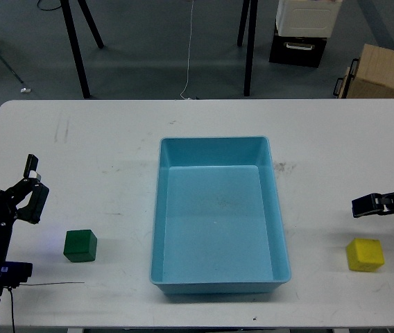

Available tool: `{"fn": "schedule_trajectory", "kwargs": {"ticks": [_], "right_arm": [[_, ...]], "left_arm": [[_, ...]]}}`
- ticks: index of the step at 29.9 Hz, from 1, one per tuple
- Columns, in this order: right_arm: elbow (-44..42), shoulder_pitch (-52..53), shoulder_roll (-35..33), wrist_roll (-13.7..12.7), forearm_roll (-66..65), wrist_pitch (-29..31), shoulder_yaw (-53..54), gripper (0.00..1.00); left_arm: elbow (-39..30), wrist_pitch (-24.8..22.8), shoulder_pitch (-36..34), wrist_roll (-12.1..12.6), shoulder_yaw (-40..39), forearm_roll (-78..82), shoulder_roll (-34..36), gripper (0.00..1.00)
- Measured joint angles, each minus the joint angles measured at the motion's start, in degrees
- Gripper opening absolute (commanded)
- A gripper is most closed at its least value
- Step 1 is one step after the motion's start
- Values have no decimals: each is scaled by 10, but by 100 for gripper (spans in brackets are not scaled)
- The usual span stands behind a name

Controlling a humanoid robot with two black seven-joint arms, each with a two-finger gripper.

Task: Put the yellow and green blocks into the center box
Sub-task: 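Move the right gripper down onto the yellow cube and grasp it, then carry the yellow cube with the right gripper into the blue tub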

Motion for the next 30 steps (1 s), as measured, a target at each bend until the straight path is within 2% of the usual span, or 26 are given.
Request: {"fn": "schedule_trajectory", "kwargs": {"ticks": [5,12,15,16,17,19,21,22,30], "right_arm": [[0,-42,11,0,-1,0,1,100],[5,-51,10,2,5,-1,5,100],[6,-55,9,3,6,-3,6,96],[6,-59,10,3,6,-5,6,89],[7,-62,11,3,6,-8,6,71],[8,-65,12,3,6,-12,7,23],[13,-66,13,2,5,-14,7,14],[15,-67,13,1,3,-17,7,0],[35,-65,3,0,7,-53,10,0]], "left_arm": [[4,0,-1,0,1,0,0,100],[9,0,-4,0,1,0,-1,100],[10,0,-5,0,4,0,-1,100],[11,0,-5,0,5,0,-1,100],[11,0,-5,0,6,0,-1,100],[11,0,-5,0,7,1,-1,100],[12,0,-5,0,8,1,-1,100],[12,0,-5,0,8,1,-1,100],[16,0,-5,1,9,1,-1,100]]}}
